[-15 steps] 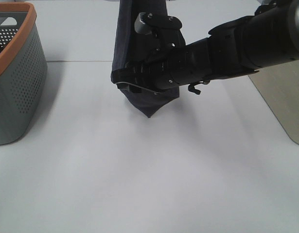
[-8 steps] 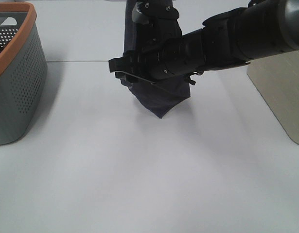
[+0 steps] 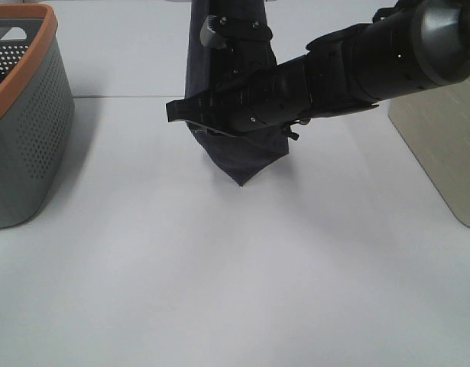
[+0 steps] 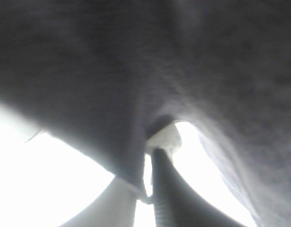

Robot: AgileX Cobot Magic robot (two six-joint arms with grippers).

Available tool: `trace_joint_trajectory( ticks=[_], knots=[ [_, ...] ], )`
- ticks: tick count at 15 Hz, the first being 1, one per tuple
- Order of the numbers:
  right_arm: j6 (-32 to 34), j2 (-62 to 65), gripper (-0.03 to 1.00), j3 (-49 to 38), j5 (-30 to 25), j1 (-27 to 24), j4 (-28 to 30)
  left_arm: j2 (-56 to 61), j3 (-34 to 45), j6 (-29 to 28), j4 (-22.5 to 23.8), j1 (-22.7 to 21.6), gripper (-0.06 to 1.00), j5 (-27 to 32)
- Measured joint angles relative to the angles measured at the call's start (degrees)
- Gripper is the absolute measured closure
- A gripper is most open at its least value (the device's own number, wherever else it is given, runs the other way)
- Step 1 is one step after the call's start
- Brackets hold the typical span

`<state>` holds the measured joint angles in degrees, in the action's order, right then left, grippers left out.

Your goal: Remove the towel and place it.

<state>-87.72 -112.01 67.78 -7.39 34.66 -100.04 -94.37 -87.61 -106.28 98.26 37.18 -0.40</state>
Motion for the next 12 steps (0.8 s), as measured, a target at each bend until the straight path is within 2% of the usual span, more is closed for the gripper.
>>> trace_joint_trajectory(
  ticks=[1, 5, 8, 12],
  knots=[
    [0.00, 0.00, 0.94, 0.00, -0.97, 0.00, 0.00, 0.00, 0.00, 0.00, -0.52, 0.00, 0.94, 0.97],
    [0.00, 2.35, 0.94, -1.15, -6.02, 0.00, 0.00, 0.00, 0.00, 0.17, -0.80, 0.00, 0.94, 4.76],
    [0.00, 9.00, 0.94, -6.42, -5.50, 0.00, 0.80, 0.00, 0.00, 0.29, -1.20, -0.06, 0.94, 6.65],
    [0.52, 21.03, 0.94, -14.90, -5.84, 0.00, 8.42, 0.23, 0.00, 1.72, -2.46, -0.06, 0.94, 9.00]
  ],
)
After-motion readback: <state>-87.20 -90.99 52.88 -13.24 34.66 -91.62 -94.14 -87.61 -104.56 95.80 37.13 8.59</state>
